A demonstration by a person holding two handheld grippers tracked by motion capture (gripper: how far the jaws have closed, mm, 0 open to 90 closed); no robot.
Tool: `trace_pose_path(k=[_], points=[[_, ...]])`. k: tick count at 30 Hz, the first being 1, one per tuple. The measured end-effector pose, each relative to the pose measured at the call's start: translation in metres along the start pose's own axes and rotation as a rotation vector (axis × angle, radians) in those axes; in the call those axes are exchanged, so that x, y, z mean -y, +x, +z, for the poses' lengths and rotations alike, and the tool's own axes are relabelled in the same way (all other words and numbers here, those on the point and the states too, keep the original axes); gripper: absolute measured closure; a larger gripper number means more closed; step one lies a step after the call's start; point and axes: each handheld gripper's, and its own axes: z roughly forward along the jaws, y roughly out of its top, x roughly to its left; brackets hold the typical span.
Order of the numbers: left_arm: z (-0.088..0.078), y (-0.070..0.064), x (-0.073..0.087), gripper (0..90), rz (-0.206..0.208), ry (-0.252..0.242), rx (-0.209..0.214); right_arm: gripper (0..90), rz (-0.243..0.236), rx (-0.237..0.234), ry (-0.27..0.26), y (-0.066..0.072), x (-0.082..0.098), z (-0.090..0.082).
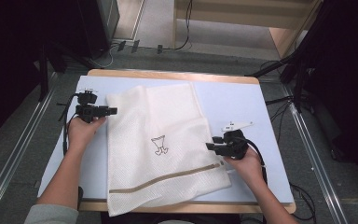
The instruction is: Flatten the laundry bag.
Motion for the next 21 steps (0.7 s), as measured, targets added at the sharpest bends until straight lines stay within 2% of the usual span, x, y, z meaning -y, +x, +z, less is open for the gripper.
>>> trace_pose_path(k=[6,9,13,16,21], points=[[-0.01,-0.007,0.013,49.2,0.002,0.019,0.007,56.1,0.015,0.011,-0.007,-0.01,-0.007,0.007],[-0.017,-0.013,0.022,48.4,-0.002,0.024,0.041,55.3,0.021,0.011,-0.01,-0.015,-0.009,0.009],[-0.025,-0.021,0.034,48.2,0.017,0.032,0.023,53.5,0.029,0.016,-0.015,-0.019,-0.013,0.012],[-0.028,-0.022,0.043,48.2,0.018,0.052,0.015,52.6,0.012,0.027,-0.013,-0.019,-0.016,0.016],[-0.032,-0.022,0.059,48.5,-0.006,0.081,0.002,51.8,0.009,0.023,-0.009,-0.019,-0.023,0.022]])
